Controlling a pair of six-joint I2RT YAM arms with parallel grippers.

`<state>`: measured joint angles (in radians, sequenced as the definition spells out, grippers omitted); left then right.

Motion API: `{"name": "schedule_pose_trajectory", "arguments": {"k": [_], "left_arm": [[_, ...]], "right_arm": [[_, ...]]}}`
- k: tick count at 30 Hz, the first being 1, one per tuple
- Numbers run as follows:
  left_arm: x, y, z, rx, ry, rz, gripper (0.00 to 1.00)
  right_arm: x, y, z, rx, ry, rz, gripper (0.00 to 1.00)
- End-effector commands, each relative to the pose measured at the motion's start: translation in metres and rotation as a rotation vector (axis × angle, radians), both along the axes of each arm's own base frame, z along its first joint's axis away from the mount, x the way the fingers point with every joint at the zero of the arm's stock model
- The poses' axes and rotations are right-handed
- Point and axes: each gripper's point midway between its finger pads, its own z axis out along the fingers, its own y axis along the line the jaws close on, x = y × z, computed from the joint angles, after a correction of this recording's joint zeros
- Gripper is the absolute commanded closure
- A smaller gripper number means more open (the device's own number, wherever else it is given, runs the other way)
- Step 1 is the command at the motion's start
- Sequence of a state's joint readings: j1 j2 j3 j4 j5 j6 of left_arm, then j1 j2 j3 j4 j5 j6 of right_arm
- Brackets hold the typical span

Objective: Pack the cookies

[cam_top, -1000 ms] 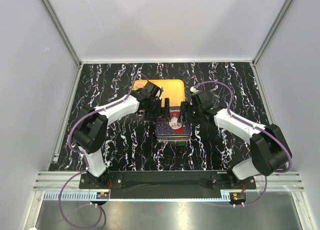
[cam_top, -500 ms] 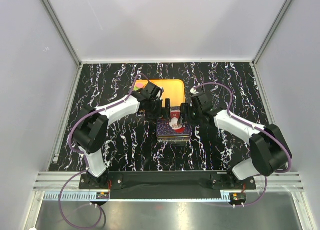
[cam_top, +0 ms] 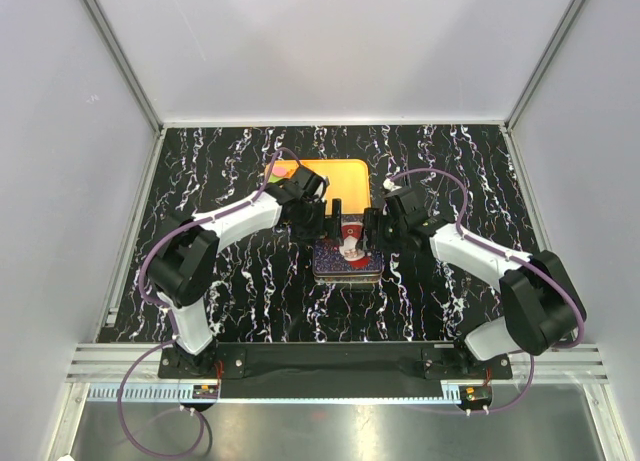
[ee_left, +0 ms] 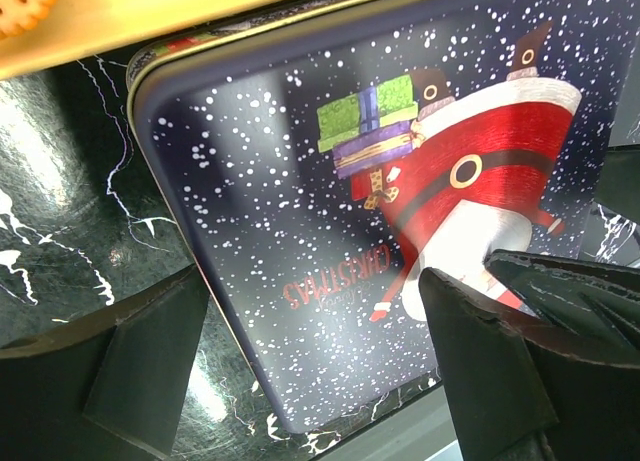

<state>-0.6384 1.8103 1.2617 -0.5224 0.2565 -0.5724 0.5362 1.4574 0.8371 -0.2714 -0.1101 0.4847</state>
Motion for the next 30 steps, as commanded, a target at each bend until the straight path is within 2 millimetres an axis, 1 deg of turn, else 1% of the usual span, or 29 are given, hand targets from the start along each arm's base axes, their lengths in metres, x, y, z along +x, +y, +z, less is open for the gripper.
{"name": "schedule_pose_trajectory", "arguments": {"k": [1,5,7,9,10,13,15,16,18,19,20,22,26,29,30], "left_arm": [[0.004,-0.021,0.013,-0.056,-0.033,-0.031,0.09],[0.004,-0.021,0.017,-0.057,-0.037,-0.033,0.09],[0.005,-0.021,0.017,-0.052,-0.037,-0.033,0.09],[0.004,-0.02,0.014,-0.048,-0.031,-0.034,0.09],[0.003,-0.02,0.013,-0.047,-0.028,-0.035,0.09],[0.002,-0.018,0.009,-0.039,-0.022,-0.033,0.09],[0.001,-0.017,0.007,-0.033,-0.018,-0.035,0.08],[0.001,-0.017,0.006,-0.031,-0.018,-0.036,0.07],[0.003,-0.016,0.004,-0.022,-0.018,-0.039,0.07],[0.002,-0.015,0.003,-0.015,-0.014,-0.038,0.07],[0.003,-0.014,0.004,-0.012,-0.017,-0.038,0.07],[0.003,-0.012,0.003,-0.009,-0.019,-0.035,0.07],[0.005,-0.004,0.003,-0.006,-0.018,-0.022,0.06],[0.007,-0.001,0.006,-0.005,-0.025,-0.022,0.05],[0.007,-0.001,0.006,-0.005,-0.024,-0.022,0.05]], "right_arm": [[-0.001,0.009,0.004,0.053,-0.006,0.019,0.24],[-0.002,0.016,0.008,0.083,-0.002,0.04,0.27],[-0.003,0.019,0.008,0.095,0.006,0.048,0.3],[-0.004,0.025,0.009,0.127,0.015,0.064,0.33],[-0.006,0.027,0.007,0.137,0.026,0.069,0.37],[-0.011,0.036,0.006,0.198,0.047,0.085,0.4],[-0.015,0.042,0.006,0.232,0.057,0.101,0.41],[-0.02,0.045,0.003,0.251,0.076,0.12,0.43],[-0.022,0.05,0.006,0.276,0.077,0.137,0.42],[-0.022,0.049,0.007,0.274,0.077,0.136,0.41],[-0.02,0.044,0.005,0.245,0.072,0.118,0.33],[-0.016,0.037,0.01,0.216,0.047,0.098,0.29],[-0.004,0.021,0.02,0.184,0.023,0.064,0.25],[0.007,0.013,0.037,0.181,-0.022,0.041,0.25],[0.013,0.007,0.041,0.18,-0.033,0.021,0.25]]}}
